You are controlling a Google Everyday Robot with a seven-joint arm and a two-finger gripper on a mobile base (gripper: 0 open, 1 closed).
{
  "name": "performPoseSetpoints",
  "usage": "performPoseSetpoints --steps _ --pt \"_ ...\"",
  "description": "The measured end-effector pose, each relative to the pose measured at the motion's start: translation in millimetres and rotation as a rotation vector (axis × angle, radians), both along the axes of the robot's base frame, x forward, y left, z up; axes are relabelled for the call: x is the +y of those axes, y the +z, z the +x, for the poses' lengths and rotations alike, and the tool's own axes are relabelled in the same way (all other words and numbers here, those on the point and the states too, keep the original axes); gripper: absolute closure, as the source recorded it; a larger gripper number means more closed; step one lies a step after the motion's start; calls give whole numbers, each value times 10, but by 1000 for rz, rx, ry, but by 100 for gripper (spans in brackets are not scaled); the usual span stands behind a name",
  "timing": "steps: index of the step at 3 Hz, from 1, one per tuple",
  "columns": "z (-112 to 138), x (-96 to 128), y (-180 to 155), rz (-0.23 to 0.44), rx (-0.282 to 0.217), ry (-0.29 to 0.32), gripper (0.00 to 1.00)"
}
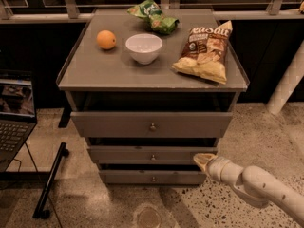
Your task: Open middle drawer
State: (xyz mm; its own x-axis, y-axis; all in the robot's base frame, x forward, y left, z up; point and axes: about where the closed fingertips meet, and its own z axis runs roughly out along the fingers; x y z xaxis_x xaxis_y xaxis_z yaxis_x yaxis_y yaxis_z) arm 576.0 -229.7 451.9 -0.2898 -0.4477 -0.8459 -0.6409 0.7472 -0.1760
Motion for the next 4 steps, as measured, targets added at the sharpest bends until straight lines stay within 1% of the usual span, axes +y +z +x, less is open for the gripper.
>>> performPoseSetpoints --steps 1,2,3,4 --pt "308 68 148 -2 -47 4 100" --pt "326 61 160 -2 -49 3 100" --pt "333 55 128 -9 -52 -21 100" --pt "543 132 3 -24 -68 -11 100"
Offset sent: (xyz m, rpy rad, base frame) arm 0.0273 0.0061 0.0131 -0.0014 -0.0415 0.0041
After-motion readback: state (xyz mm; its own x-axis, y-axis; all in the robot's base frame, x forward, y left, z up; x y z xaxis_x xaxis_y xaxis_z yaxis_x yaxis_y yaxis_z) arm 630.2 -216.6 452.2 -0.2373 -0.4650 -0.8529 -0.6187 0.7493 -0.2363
